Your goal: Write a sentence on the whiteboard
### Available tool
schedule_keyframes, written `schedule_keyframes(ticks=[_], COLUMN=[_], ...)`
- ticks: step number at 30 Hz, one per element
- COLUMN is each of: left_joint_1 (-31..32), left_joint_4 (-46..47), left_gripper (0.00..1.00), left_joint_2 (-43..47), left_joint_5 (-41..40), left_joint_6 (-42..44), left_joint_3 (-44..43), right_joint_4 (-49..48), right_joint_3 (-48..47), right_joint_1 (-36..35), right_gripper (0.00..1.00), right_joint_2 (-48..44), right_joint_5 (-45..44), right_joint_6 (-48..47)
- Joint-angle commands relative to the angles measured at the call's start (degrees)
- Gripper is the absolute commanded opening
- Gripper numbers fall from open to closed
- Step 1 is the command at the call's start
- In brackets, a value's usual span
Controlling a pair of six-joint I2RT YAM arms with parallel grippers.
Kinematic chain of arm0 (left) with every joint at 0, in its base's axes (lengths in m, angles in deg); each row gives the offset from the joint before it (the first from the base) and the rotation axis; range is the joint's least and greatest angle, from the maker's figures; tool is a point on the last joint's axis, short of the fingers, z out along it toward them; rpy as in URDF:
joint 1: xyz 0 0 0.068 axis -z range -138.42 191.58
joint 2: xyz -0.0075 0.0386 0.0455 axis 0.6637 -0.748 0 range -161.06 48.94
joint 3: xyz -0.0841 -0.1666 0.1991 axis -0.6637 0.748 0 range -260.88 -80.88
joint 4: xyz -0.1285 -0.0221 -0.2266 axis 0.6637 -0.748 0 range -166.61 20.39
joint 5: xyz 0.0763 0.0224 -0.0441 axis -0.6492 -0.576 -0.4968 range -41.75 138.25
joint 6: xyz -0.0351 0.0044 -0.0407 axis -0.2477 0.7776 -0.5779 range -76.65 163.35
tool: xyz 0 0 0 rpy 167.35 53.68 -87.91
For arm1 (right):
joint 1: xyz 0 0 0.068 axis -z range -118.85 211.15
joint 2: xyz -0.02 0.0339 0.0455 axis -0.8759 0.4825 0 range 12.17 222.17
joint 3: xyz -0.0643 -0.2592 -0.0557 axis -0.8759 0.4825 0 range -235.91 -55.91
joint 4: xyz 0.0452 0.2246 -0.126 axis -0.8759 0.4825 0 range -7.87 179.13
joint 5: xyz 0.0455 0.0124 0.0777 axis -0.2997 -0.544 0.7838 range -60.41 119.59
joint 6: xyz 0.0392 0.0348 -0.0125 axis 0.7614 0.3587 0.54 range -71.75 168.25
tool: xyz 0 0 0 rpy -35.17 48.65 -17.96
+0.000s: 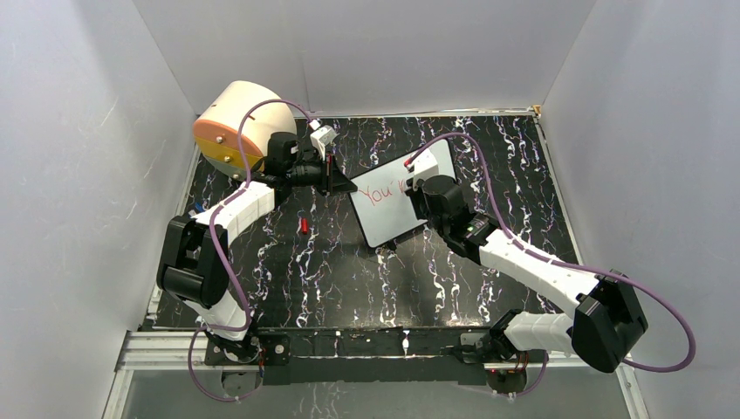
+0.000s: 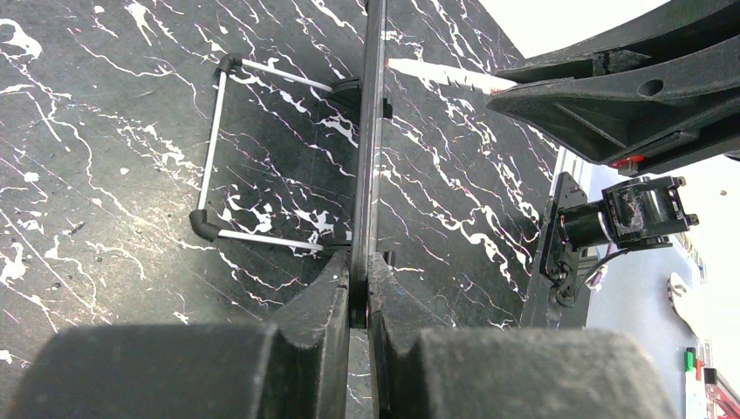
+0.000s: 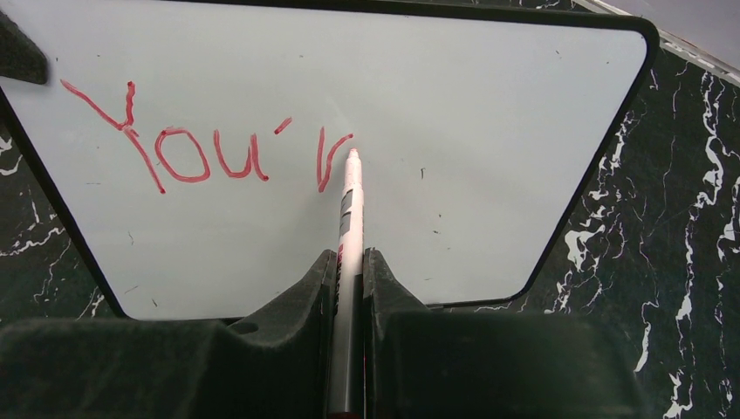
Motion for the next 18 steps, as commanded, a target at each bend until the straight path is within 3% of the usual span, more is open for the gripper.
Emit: schedule_keyframes(ticks=[1, 18], left_joint_1=[0.2, 0.2], left_joint_4=[-2.5, -2.6], left_gripper=[0.00, 0.00], left_joint_2=[0.4, 0.6], left_joint_5=[-2.6, -1.2], left_joint_6=[2.3, 2.8], left_joint_3=[-1.0, -0.9], right_joint_4=[-1.4, -3.5], right_joint_3=[0.3, 1.1], right_joint_1=[0.5, 2.8], right_gripper=[0.00, 0.00], right_joint_2=[-0.4, 0.9], right_joint_5=[1.3, 0.6], right_joint_6=[0.6, -0.1])
